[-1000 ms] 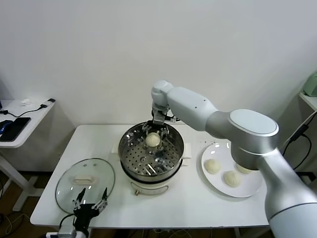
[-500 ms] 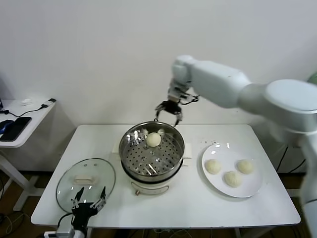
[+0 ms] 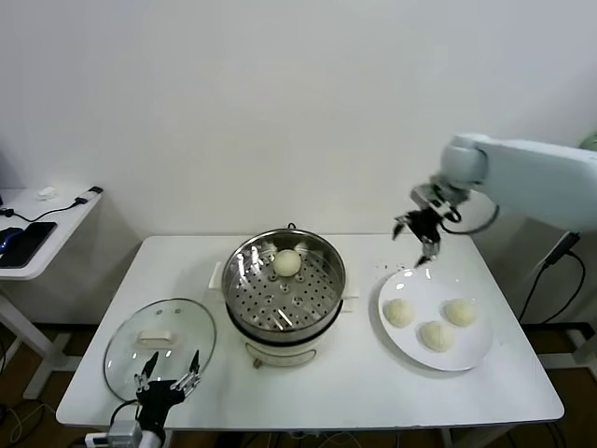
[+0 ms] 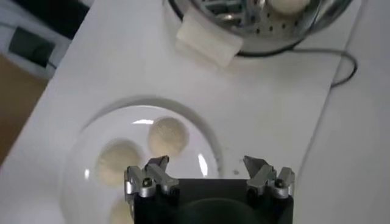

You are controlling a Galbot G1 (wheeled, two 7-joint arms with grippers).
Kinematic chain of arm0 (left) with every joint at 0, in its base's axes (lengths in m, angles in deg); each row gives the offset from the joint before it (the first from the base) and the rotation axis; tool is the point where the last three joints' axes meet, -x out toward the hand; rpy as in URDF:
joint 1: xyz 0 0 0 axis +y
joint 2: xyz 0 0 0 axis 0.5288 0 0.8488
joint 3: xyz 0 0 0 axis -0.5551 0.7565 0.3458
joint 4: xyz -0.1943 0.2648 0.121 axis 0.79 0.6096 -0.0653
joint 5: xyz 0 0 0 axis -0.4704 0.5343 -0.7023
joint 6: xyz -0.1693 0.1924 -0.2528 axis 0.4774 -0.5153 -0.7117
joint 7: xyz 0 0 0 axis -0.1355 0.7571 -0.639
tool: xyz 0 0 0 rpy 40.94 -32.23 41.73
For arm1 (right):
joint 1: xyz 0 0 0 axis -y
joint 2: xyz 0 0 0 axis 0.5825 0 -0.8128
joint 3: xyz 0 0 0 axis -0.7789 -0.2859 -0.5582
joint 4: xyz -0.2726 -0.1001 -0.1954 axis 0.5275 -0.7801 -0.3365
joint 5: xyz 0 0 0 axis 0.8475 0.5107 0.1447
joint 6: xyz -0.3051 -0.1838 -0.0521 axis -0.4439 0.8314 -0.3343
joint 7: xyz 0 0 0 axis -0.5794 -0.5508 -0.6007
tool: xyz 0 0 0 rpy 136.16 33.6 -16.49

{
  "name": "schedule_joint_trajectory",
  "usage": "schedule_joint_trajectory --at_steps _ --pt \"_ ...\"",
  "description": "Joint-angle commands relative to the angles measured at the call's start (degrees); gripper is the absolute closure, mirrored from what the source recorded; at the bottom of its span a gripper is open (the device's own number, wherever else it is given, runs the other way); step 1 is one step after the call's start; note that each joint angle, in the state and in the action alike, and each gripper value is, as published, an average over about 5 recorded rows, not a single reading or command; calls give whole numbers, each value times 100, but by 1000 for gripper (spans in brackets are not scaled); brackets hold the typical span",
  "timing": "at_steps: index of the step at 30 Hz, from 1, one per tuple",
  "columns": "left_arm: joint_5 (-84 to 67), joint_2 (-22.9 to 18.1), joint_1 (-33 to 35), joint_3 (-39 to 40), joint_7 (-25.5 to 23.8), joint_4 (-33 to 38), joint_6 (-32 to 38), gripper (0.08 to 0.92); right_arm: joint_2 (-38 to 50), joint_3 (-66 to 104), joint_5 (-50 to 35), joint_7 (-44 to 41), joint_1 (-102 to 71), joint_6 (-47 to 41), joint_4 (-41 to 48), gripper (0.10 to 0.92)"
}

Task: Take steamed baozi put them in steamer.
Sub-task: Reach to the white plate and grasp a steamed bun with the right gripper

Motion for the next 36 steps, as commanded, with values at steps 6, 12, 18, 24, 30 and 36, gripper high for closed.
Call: schedule_joint_trajectory --at_steps 6,12,18,24,30,36 --pt "19 13 20 1 -8 -18 -6 177 530 537 -227 930 -1270 -1956 -665 203" --pt "20 16 67 8 -1 -36 31 177 157 1127 34 938 -1939 -1916 -144 203" --pt "27 40 113 15 -3 -46 56 177 -149 1464 476 882 -2359 -1793 405 203" --pt "25 52 130 -1 -1 -41 66 177 -327 1563 706 882 -2501 -1735 667 203" --pt "25 45 139 10 1 -59 88 177 -438 1579 831 850 -2554 -1687 840 203" --pt "23 51 132 2 7 -85 115 177 -544 1650 804 822 -2631 -1648 952 206"
